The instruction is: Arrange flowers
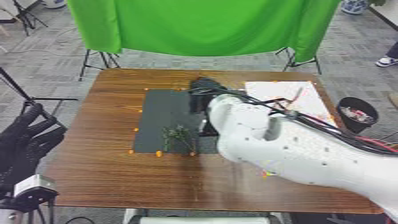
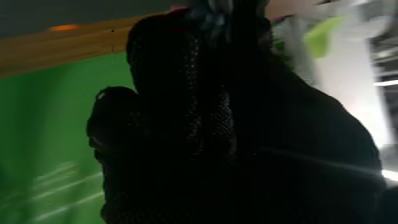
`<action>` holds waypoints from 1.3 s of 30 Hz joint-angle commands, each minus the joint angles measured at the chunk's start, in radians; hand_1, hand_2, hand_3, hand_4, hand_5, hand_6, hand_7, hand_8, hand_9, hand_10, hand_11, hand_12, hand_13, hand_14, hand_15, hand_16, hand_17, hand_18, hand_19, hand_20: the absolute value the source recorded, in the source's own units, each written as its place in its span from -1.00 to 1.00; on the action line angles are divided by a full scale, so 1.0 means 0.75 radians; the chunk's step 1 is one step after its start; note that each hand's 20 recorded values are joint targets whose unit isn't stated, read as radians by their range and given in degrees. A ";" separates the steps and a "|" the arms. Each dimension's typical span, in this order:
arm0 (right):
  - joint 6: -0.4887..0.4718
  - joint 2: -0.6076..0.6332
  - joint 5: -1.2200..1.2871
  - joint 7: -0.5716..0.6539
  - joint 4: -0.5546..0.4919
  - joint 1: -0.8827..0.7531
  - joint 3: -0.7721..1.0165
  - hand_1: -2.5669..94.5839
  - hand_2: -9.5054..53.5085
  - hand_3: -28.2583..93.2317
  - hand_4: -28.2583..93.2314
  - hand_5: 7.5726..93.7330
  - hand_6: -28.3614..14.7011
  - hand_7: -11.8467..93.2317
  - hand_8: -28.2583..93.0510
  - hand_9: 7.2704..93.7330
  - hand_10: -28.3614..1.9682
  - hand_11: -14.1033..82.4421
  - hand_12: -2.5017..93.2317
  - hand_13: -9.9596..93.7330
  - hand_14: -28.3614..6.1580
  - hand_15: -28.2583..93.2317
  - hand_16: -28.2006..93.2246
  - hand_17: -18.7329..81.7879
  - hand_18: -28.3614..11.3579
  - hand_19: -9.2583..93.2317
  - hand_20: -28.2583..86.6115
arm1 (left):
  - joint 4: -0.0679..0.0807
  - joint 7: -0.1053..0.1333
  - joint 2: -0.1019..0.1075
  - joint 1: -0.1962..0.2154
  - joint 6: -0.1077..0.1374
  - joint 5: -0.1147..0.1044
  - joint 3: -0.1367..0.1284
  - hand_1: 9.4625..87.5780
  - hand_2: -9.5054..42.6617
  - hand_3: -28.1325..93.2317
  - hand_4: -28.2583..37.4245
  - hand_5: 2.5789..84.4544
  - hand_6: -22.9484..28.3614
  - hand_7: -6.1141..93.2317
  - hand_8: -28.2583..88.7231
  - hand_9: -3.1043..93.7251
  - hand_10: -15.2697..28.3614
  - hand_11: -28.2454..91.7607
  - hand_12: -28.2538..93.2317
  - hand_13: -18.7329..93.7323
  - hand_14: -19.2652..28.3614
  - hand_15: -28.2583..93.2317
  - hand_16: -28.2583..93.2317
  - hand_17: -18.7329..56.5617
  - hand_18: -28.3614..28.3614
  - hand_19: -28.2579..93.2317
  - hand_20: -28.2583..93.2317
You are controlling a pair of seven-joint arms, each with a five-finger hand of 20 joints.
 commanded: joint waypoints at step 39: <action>0.093 -0.450 0.307 0.058 0.362 0.110 -0.181 0.26 -1.00 0.67 -1.00 0.49 0.31 -0.17 -0.47 0.93 0.40 -0.52 -0.26 0.73 0.51 0.41 -0.15 0.36 -0.23 1.00 -0.10 | 0.102 0.019 0.131 -0.409 -0.061 0.005 0.176 -0.52 -0.34 0.47 -0.79 -0.25 0.21 -0.74 -0.64 -0.37 0.57 -0.13 -0.36 -0.32 0.98 0.38 -0.75 -0.67 1.00 0.45 -0.63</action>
